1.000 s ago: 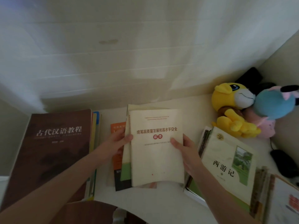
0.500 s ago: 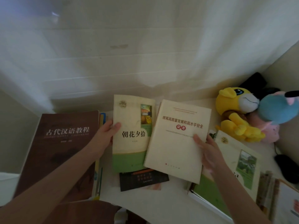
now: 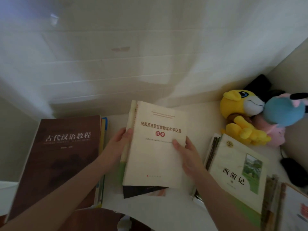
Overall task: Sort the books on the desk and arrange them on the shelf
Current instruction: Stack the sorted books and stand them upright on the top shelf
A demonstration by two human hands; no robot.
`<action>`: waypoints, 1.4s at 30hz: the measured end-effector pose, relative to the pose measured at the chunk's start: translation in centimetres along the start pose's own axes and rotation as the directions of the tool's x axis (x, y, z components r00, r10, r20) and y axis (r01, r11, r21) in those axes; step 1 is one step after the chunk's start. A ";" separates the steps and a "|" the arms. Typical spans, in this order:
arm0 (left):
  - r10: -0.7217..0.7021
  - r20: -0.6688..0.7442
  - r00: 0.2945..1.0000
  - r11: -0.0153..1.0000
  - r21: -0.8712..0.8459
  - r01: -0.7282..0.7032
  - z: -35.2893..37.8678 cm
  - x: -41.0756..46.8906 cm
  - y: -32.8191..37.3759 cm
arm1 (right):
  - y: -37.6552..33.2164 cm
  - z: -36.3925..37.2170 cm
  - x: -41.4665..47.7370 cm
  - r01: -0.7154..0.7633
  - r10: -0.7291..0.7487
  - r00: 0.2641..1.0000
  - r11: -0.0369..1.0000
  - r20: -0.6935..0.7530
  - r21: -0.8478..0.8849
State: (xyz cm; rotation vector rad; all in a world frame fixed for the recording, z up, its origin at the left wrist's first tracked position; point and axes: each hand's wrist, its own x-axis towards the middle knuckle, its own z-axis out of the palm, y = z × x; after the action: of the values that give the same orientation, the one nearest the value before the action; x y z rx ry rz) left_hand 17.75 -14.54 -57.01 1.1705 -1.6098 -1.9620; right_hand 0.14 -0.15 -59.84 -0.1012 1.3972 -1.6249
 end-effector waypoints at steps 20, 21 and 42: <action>0.151 0.205 0.967 0.979 0.103 -0.175 -1.8 -0.6 -2.0 | 0.1 -0.1 -0.8 0.272 -0.171 0.956 0.825 0.240 -0.495; 0.145 0.198 0.969 0.976 0.134 -0.173 -1.6 -0.4 -2.2 | 0.1 0.0 -0.6 0.259 -0.153 0.958 0.829 0.244 -0.495; 0.156 -0.035 0.987 0.969 0.201 -0.146 -0.1 0.8 -2.8 | -1.5 -1.0 0.5 0.244 -0.164 0.969 0.744 0.184 -0.622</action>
State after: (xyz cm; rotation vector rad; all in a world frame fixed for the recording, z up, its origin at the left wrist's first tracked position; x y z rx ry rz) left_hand 18.04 -14.32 -59.91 1.1221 -1.8440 -1.6960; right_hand -1.63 0.08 -59.29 -0.7699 1.8464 -1.2061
